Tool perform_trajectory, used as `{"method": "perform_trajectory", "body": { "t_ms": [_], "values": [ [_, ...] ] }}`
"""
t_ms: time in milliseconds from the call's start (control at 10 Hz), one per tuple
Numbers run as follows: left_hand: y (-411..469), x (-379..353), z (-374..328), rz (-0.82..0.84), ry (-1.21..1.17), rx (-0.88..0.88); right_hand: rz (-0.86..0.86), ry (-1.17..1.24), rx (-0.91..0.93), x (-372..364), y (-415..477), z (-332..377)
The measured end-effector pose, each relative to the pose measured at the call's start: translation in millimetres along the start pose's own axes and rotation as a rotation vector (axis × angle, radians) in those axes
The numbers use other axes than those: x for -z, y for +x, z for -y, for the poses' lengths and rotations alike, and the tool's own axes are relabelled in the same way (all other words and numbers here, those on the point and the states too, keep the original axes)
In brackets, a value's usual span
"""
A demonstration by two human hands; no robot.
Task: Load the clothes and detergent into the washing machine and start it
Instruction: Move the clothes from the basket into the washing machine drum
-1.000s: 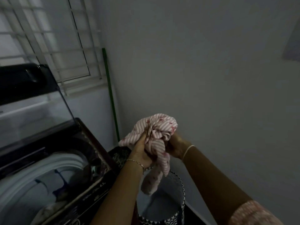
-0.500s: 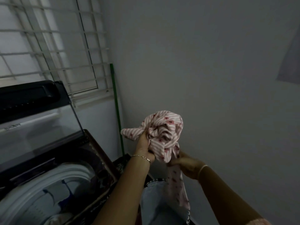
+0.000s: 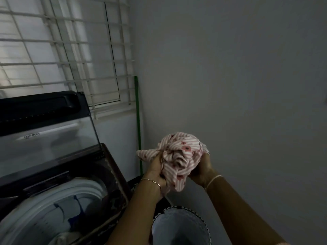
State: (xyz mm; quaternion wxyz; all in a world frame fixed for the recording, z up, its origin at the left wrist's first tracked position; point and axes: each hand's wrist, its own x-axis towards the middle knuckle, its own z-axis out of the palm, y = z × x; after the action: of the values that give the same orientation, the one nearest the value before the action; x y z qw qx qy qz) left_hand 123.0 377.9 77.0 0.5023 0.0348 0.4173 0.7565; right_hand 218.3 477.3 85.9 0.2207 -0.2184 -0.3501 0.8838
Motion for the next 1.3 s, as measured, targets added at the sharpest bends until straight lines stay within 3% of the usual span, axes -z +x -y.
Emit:
{"method": "perform_trajectory", "body": {
  "t_ms": [200, 400, 500, 700, 800, 900, 1000, 1300],
  "values": [
    [-0.9, 5.1, 0.5, -0.035, 0.05, 0.002, 0.017, -0.339, 0.019, -1.5, 12.5, -5.1],
    [6.4, 11.3, -2.9, -0.035, 0.022, -0.034, -0.038, -0.505, -0.039, 0.1, 12.7, 3.6],
    [9.4, 6.8, -5.7, 0.034, -0.061, -0.081, -0.075, -0.42, -0.043, 3.3, -1.7, -0.1],
    [-21.1, -24.6, -15.3, -0.153, 0.095, -0.151, -0.079, -0.049, -0.182, 53.9, 10.8, -37.2],
    [-11.5, -23.5, -10.0, -0.137, 0.099, -0.153, 0.14, 0.254, -0.091, 35.0, -3.3, -36.1],
    [1.9, -17.2, -8.4, -0.095, 0.029, -0.2, 0.084, 0.334, 0.019, 17.3, -4.3, -26.9],
    [-2.5, -6.0, -12.7, -0.033, -0.08, -0.134, 0.157, 0.343, -0.003, 6.2, -1.3, -20.9],
    [-29.2, 43.8, -17.6, -0.272, 0.074, -0.137, 0.246, 0.225, -0.186, -35.8, 3.9, -49.0]
  ]
}}
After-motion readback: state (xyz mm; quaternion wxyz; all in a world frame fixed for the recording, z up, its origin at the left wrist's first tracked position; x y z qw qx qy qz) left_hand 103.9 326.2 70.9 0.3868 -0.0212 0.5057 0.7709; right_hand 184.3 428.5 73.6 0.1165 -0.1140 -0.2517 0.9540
